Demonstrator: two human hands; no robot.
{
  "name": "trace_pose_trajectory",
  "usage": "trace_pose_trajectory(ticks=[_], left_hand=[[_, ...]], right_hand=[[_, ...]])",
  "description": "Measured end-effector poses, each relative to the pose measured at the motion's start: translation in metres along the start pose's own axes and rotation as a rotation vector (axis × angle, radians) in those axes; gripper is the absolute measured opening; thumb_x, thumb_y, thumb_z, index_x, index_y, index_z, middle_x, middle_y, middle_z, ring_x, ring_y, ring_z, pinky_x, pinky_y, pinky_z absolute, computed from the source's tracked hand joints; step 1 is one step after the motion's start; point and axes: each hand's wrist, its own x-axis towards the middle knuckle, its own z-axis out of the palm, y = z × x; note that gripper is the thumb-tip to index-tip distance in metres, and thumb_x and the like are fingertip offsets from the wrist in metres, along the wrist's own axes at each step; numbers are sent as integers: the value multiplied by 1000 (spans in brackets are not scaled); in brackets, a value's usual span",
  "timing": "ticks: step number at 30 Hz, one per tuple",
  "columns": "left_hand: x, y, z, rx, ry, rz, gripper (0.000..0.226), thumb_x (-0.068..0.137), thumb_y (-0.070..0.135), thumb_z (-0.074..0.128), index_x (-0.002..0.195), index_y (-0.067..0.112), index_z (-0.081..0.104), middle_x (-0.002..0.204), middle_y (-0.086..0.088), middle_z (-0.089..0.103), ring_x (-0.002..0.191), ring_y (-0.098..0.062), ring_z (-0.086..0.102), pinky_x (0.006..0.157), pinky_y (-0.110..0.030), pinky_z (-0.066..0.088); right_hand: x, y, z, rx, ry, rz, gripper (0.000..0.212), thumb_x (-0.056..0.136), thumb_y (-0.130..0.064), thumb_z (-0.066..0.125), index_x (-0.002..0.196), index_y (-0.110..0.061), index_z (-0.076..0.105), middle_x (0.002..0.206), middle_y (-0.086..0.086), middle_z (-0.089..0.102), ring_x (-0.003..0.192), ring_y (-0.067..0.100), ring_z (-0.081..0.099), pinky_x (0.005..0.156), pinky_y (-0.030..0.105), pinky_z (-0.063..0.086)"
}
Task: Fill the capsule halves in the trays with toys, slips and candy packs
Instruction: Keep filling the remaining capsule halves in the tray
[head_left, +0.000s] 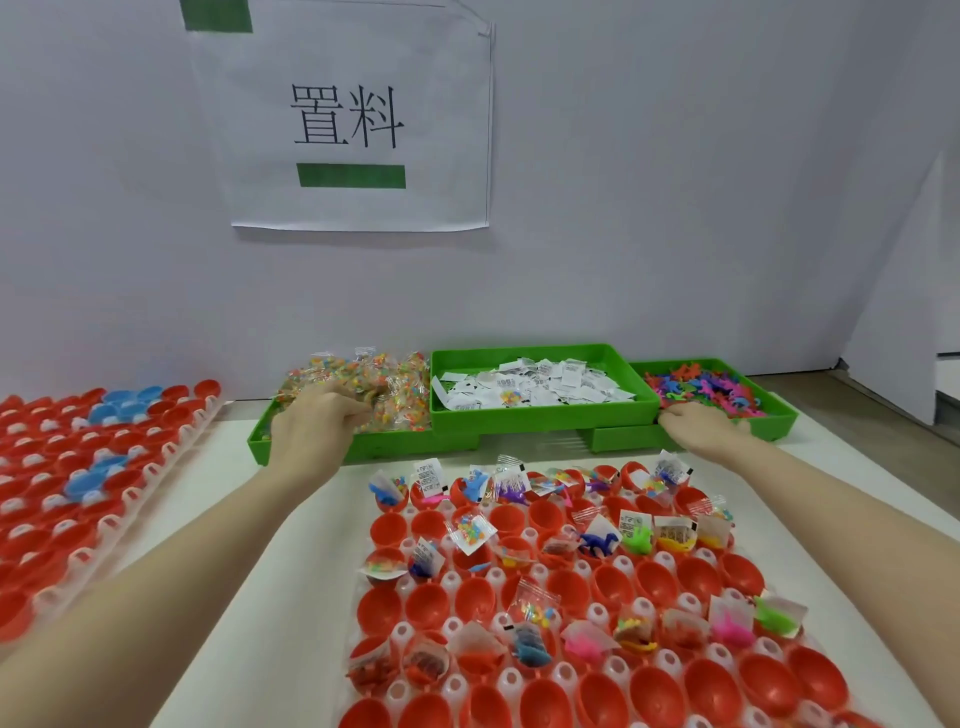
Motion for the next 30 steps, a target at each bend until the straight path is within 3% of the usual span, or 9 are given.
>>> trace_pose_trajectory(ticks=[2, 3, 5, 9, 12, 17, 22, 26, 30], left_hand=[[1, 3, 0, -41, 34, -6, 22, 92, 16, 54, 105, 11, 71, 101, -9, 63, 96, -28, 54, 68, -37, 42], [1, 4, -1, -65, 55, -19, 22, 92, 14, 54, 104, 10, 72, 97, -10, 62, 93, -29, 54, 67, -36, 40], [1, 8, 0, -175, 129, -81, 21, 92, 12, 54, 103, 6, 71, 98, -13, 65, 92, -29, 55, 70, -33, 39], [-4, 24, -3, -494, 245, -272, 19, 90, 13, 57, 93, 0, 71, 78, -10, 67, 66, -14, 51, 61, -22, 33], [-11, 39, -9, -678, 277, -373, 15, 90, 15, 57, 83, 8, 68, 60, 4, 56, 58, -13, 51, 55, -17, 38], [-30, 53, -21, -1073, 216, -597, 8, 94, 15, 50, 91, 10, 56, 78, 2, 62, 42, -2, 58, 56, -18, 51], [-56, 62, -38, -1246, 169, -599, 15, 93, 12, 50, 80, 15, 57, 77, -3, 64, 41, -3, 58, 45, -11, 48], [-67, 67, -50, -1279, 144, -545, 14, 92, 12, 51, 82, 12, 59, 79, -2, 67, 45, -5, 60, 47, -12, 49], [-71, 69, -55, -1277, 141, -507, 13, 91, 13, 52, 82, 15, 60, 74, 0, 68, 47, -7, 62, 47, -13, 49]], right_hand=[[7, -2, -3, 167, 34, 29, 28, 92, -23, 45, 98, -3, 62, 94, 15, 62, 92, 26, 55, 95, 41, 36], [8, -3, -5, 246, 42, 53, 20, 88, -19, 52, 80, -3, 59, 71, 11, 54, 73, 22, 51, 81, 35, 41], [7, -5, -10, 326, 56, 97, 17, 83, -15, 61, 71, -5, 55, 60, 5, 41, 60, 17, 39, 65, 29, 35], [10, -7, -15, 379, 85, 157, 34, 77, -11, 69, 103, 9, 63, 93, 20, 62, 83, 25, 53, 82, 37, 48], [13, -10, -16, 377, 97, 216, 33, 75, -9, 70, 100, 9, 62, 89, 14, 55, 82, 24, 49, 78, 33, 46], [16, -11, -18, 460, 139, 285, 34, 77, -5, 69, 108, 6, 61, 115, 17, 61, 103, 30, 58, 92, 38, 48], [10, -9, -12, 471, 191, 146, 25, 85, -11, 63, 107, -1, 66, 122, 15, 60, 115, 31, 51, 97, 38, 41], [5, -11, -3, 316, 237, 56, 22, 93, -11, 50, 107, -6, 66, 110, 11, 65, 87, 24, 59, 74, 30, 42], [7, -10, -1, 274, 316, -32, 24, 95, -8, 43, 101, -6, 66, 109, 7, 65, 59, 13, 46, 65, 26, 36]])
